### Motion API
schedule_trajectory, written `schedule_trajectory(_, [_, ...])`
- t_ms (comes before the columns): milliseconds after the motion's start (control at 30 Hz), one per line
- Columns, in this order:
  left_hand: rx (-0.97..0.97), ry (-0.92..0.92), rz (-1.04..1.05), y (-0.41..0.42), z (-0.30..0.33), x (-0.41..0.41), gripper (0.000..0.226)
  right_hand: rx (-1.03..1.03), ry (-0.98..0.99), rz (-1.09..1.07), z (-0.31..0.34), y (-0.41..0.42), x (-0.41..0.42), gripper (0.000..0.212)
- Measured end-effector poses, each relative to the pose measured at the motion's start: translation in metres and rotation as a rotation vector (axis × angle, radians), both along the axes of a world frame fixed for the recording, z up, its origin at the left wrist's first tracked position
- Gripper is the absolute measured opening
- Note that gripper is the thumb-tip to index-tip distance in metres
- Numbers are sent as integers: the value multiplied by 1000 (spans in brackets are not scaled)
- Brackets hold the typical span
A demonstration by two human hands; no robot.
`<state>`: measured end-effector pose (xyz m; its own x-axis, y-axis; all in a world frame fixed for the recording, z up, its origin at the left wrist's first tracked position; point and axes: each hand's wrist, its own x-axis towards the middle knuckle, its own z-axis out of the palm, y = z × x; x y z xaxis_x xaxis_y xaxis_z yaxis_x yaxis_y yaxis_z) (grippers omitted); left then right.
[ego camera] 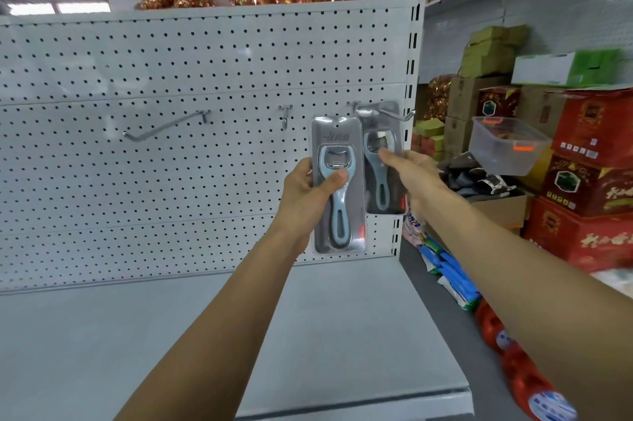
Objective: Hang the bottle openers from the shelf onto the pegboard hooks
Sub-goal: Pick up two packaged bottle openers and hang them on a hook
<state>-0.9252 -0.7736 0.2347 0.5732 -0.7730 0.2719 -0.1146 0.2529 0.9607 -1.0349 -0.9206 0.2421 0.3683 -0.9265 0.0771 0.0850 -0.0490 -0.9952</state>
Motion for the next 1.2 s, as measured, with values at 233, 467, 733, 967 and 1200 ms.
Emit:
schedule_trajectory(233, [-14,-35,-26,10,-11,-11,26,-241,-53,-167,-13,30,-21,29])
schedule_trajectory(467, [-88,-49,-75,25,-27,-42,26,-352,-152,130,-11,84,-41,24])
schedule_trajectory(733, [-120,-124,-109,33,-23,-72,27,-312,-295,113,-6,97,-61,15])
schedule_trajectory(967, [-35,-274,-166,37,-27,-76,27,-363,-374,25,9,89,-74,7])
schedule_trajectory(1200, [148,-472,-69,43,-41,-66,39,-323,-366,14,21,75,-68,8])
